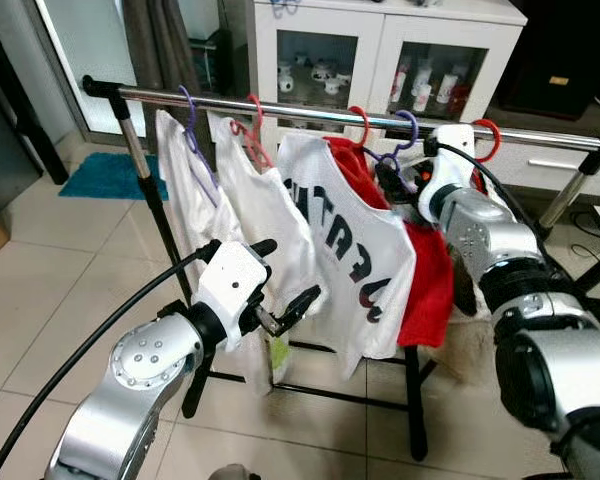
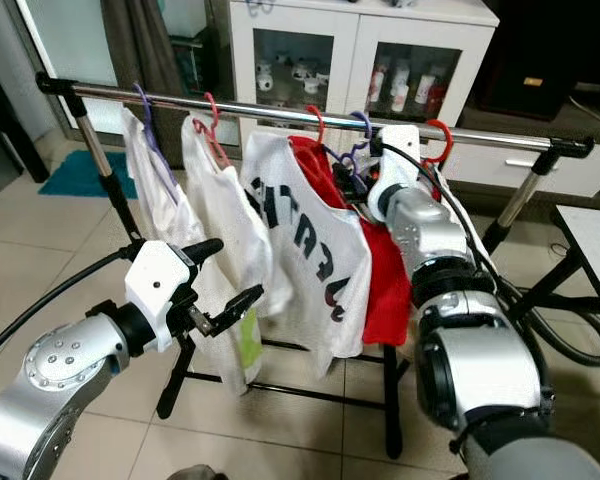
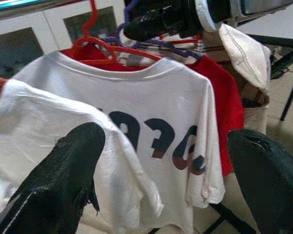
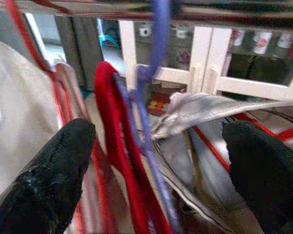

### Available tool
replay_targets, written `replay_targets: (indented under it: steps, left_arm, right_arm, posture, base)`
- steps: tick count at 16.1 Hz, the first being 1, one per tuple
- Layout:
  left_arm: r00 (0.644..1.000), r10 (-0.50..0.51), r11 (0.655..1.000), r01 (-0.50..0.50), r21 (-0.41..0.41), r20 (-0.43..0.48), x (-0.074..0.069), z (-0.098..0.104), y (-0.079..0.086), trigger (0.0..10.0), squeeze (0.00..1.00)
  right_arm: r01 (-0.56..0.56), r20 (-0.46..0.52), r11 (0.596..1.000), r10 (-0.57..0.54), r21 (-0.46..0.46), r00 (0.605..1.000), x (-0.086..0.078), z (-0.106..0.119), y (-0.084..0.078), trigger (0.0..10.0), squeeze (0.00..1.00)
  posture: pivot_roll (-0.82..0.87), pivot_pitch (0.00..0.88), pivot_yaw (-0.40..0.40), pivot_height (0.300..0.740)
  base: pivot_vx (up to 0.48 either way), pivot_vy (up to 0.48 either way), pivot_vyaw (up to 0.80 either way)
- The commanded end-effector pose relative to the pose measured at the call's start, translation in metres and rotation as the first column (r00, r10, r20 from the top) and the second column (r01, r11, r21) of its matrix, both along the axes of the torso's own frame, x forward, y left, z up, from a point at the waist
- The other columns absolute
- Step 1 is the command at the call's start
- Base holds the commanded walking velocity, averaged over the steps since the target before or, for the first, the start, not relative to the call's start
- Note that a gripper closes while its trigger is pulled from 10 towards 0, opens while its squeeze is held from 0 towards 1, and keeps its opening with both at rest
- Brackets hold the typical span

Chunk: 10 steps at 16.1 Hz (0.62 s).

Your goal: Hang hanger

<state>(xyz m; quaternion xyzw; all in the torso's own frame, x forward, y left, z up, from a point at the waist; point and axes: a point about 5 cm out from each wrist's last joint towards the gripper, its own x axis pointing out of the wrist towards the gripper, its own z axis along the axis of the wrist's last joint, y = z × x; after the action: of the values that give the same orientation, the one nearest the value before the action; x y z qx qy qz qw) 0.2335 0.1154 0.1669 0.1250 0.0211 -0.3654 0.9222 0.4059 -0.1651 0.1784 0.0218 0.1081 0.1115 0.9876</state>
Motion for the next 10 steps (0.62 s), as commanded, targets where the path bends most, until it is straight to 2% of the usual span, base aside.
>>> replay_targets:
  steps: [1, 2, 3, 4, 7, 8, 10]
  left_arm:
    - [1.000, -0.026, 1.000, 0.026, -0.002, -0.005, -0.001, 0.002, -0.004, 10.0, 1.00]
    - [1.000, -0.029, 1.000, 0.029, -0.003, -0.007, -0.001, 0.001, -0.005, 10.0, 1.00]
    - [0.999, -0.037, 0.999, 0.037, -0.003, -0.009, -0.001, 0.001, -0.006, 10.0, 1.00]
    - [0.999, -0.040, 0.999, 0.040, -0.003, -0.010, 0.000, 0.001, -0.007, 10.0, 1.00]
    - [0.999, -0.051, 0.999, 0.051, -0.004, -0.013, -0.001, 0.001, -0.008, 10.0, 1.00]
    - [0.999, -0.051, 0.999, 0.051, -0.005, -0.015, -0.002, 0.001, -0.008, 10.0, 1.00]
    - [0.999, -0.050, 0.999, 0.050, -0.004, -0.020, -0.004, 0.000, -0.009, 10.0, 1.00]
  right_arm:
    - [0.016, 0.019, 1.000, -0.016, -0.001, 1.000, 0.003, 0.009, -0.007, 10.0, 0.00]
    - [0.004, 0.021, 1.000, -0.005, 0.014, 1.000, 0.004, 0.011, -0.007, 8.7, 0.00]
    - [-0.022, 0.028, 0.999, 0.021, 0.023, 0.999, 0.005, 0.016, -0.007, 5.9, 0.00]
    - [-0.056, 0.030, 0.998, 0.055, 0.022, 0.998, 0.007, 0.020, -0.004, 4.5, 0.00]
    - [-0.123, 0.027, 0.992, 0.123, 0.004, 0.992, 0.009, 0.027, 0.005, 1.8, 0.00]
    - [-0.148, 0.016, 0.989, 0.148, -0.010, 0.989, 0.009, 0.027, 0.008, 1.5, 0.00]
    - [-0.165, -0.005, 0.985, 0.165, -0.050, 0.986, 0.009, 0.024, 0.013, 0.1, 0.00]
  posture:
    - [0.15, 0.066, -0.002, 0.740]
    - [0.15, 0.067, -0.001, 0.740]
    - [0.15, 0.069, -0.002, 0.740]
    - [0.14, 0.070, -0.003, 0.740]
    - [0.15, 0.076, -0.011, 0.740]
    - [0.15, 0.076, -0.015, 0.740]
    - [0.16, 0.077, -0.024, 0.740]
  base:
    - [0.000, 0.000, 0.00]
    - [0.000, 0.000, 0.00]
    - [0.000, 0.000, 0.00]
    - [0.000, 0.000, 0.00]
    - [0.000, 0.000, 0.00]
    - [0.000, 0.000, 0.00]
    - [0.000, 0.000, 0.00]
